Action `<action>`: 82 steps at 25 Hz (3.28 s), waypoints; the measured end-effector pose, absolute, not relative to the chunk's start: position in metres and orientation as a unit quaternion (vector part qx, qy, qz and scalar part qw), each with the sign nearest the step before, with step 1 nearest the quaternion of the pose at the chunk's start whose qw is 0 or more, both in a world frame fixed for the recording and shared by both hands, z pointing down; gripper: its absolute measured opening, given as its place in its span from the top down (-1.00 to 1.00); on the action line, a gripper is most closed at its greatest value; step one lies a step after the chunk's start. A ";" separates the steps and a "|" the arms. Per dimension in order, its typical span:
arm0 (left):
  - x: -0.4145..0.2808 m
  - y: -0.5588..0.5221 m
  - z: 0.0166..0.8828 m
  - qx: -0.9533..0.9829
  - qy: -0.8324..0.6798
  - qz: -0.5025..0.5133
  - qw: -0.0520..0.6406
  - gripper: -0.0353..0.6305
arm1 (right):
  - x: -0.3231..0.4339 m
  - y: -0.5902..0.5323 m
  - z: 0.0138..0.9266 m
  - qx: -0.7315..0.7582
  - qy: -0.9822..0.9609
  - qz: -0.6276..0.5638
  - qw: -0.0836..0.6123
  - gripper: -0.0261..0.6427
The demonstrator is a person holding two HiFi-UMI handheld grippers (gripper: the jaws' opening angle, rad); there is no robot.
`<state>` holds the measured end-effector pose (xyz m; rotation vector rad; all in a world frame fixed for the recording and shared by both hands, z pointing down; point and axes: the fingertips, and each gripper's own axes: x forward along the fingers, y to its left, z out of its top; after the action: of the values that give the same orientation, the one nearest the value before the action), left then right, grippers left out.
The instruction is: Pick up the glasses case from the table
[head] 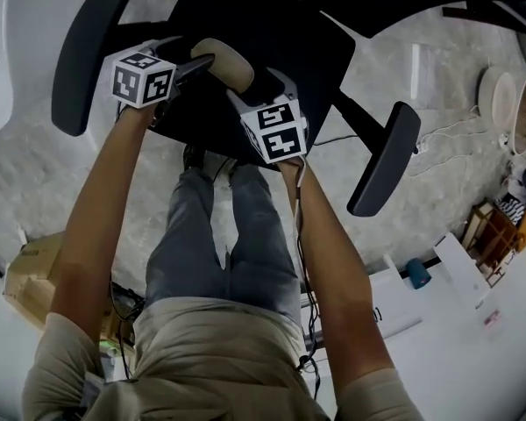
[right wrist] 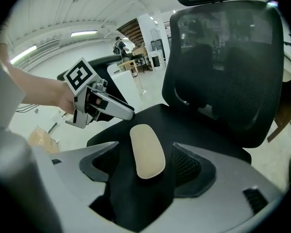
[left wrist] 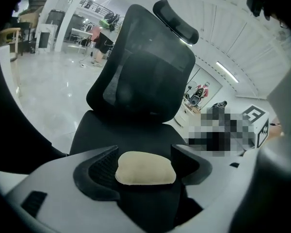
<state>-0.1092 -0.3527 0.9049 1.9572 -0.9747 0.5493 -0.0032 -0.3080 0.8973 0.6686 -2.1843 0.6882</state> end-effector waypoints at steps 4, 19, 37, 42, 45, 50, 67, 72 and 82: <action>-0.100 -0.364 0.949 0.782 -0.387 0.225 0.434 -0.13 | -0.003 -0.313 0.942 0.251 -0.850 0.267 0.378 -0.02; -0.083 -0.361 0.987 0.807 -0.344 0.192 0.439 -0.17 | -0.023 -0.297 1.013 0.206 -0.863 0.207 0.413 -0.09; -0.052 -0.350 0.942 0.836 -0.308 0.196 0.410 -0.17 | -0.005 -0.292 0.984 0.246 -0.859 0.188 0.407 -0.09; -0.049 -0.357 0.887 0.846 -0.318 0.180 0.388 -0.17 | -0.003 -0.298 0.932 0.264 -0.863 0.178 0.392 -0.09; -0.044 -0.362 0.844 0.855 -0.320 0.169 0.371 -0.17 | 0.001 -0.303 0.894 0.279 -0.864 0.171 0.382 -0.09; -0.042 -0.372 0.770 0.873 -0.328 0.140 0.332 -0.17 | 0.002 -0.314 0.829 0.312 -0.870 0.137 0.357 -0.09; -0.022 -0.359 0.531 0.919 -0.320 0.090 0.211 -0.17 | 0.017 -0.315 0.607 0.379 -0.880 0.043 0.282 -0.09; -0.014 -0.349 0.467 0.930 -0.315 0.076 0.175 -0.17 | 0.023 -0.309 0.548 0.394 -0.880 0.023 0.263 -0.09; -0.010 -0.316 0.349 0.947 -0.303 0.045 0.097 -0.17 | 0.027 -0.287 0.437 0.418 -0.879 -0.032 0.226 -0.09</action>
<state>-0.0099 -0.3155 0.3493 2.8042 -0.8976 0.1336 0.0265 -0.2872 0.4371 1.1523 -2.4247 -0.0894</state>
